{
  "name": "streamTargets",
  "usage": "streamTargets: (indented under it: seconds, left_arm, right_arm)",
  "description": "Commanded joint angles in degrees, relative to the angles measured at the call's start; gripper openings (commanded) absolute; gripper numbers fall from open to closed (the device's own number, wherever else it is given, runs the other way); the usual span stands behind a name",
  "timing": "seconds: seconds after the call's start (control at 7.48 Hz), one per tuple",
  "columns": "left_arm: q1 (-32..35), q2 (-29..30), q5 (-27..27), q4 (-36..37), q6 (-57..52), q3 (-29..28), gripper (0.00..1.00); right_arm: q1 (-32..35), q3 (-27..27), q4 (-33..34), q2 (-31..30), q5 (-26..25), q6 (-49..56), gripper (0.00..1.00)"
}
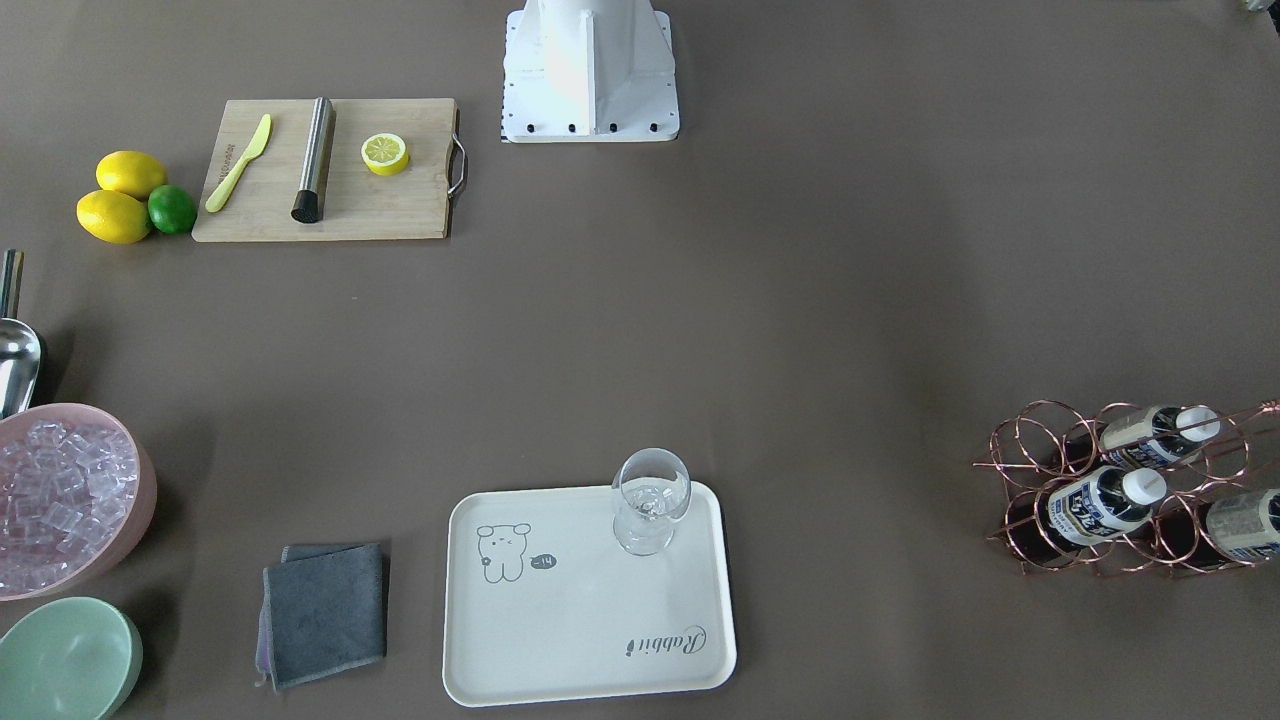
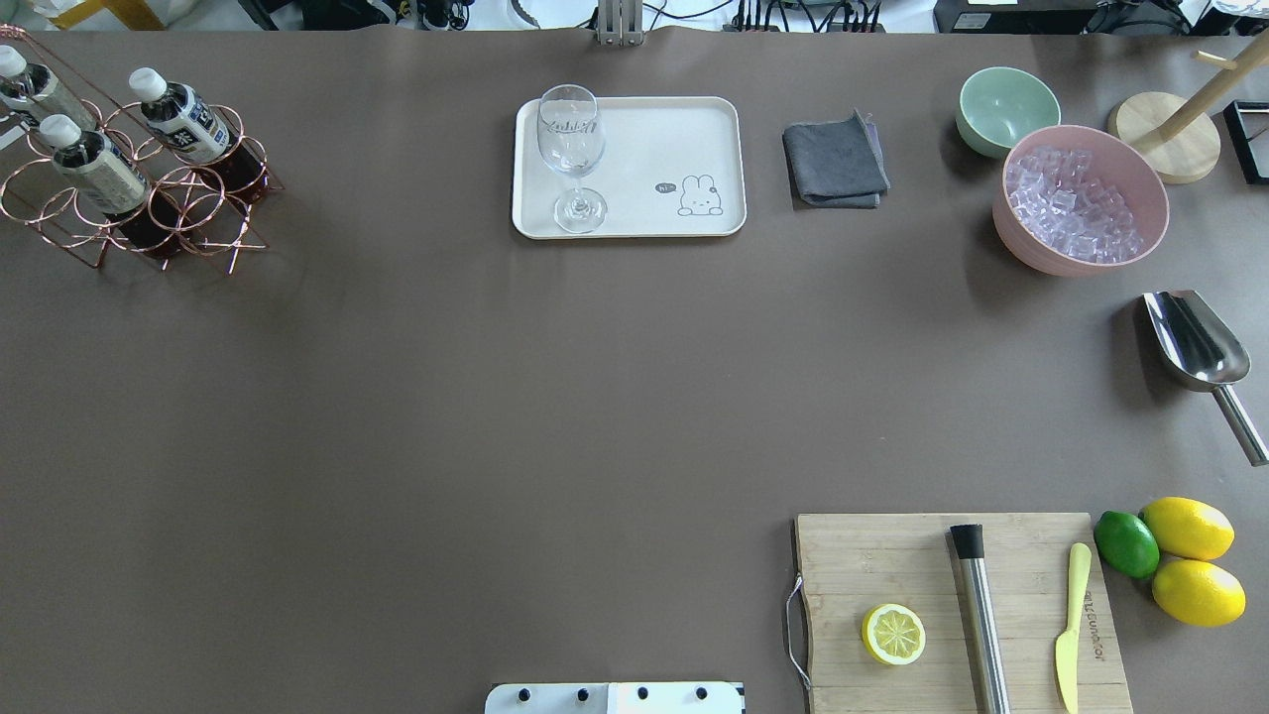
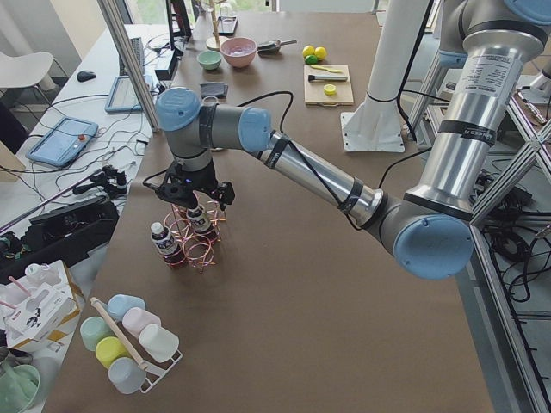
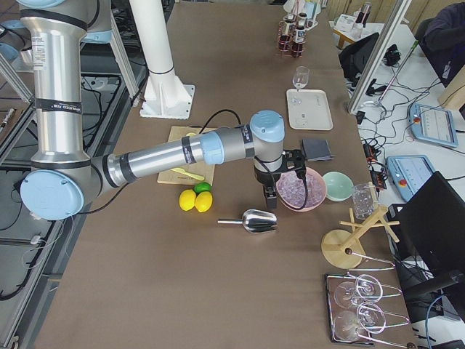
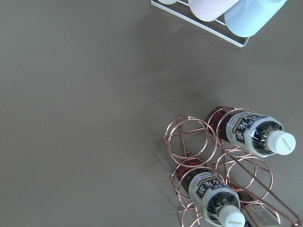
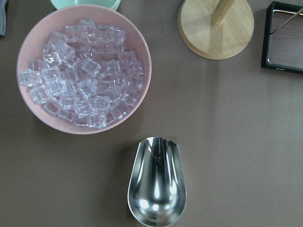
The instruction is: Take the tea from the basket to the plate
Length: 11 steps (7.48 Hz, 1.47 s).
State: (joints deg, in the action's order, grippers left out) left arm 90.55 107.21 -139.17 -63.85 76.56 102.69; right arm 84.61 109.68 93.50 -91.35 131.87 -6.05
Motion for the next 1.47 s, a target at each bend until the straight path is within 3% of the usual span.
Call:
streamTargets:
  seconds: [0.0, 0.13, 0.53, 0.8, 0.94, 1.34]
  left_arm:
    - [-0.63, 2.04, 0.56, 0.04, 3.68, -2.14, 0.99]
    - [-0.73, 3.51, 0.83, 0.13, 3.86, -3.10, 0.98]
    - [-1.34, 11.76, 0.83, 0.04, 5.35, -13.53, 0.98]
    - [-4.58, 13.72, 0.74, -2.84, 9.10, -17.86, 0.98]
    - [-5.64, 13.81, 0.74, -6.52, 12.70, -19.35, 0.98]
    - [-7.83, 15.38, 1.44, -6.82, 14.92, -20.50, 0.98]
  right_arm:
    - [-3.91, 4.48, 1.25, 1.69, 0.41, -3.67, 1.00]
    - [-5.93, 4.84, 1.42, 4.14, 0.41, -7.01, 1.00]
    - [-11.38, 5.81, 1.34, 11.26, 1.55, -8.01, 1.00]
    - [-14.54, 5.72, 1.34, 15.22, 1.03, -8.01, 1.00]
    - [-15.95, 5.55, 1.34, 16.80, -0.28, -7.92, 1.00]
    - [-19.74, 3.80, 1.25, 20.59, -6.44, -7.13, 1.00]
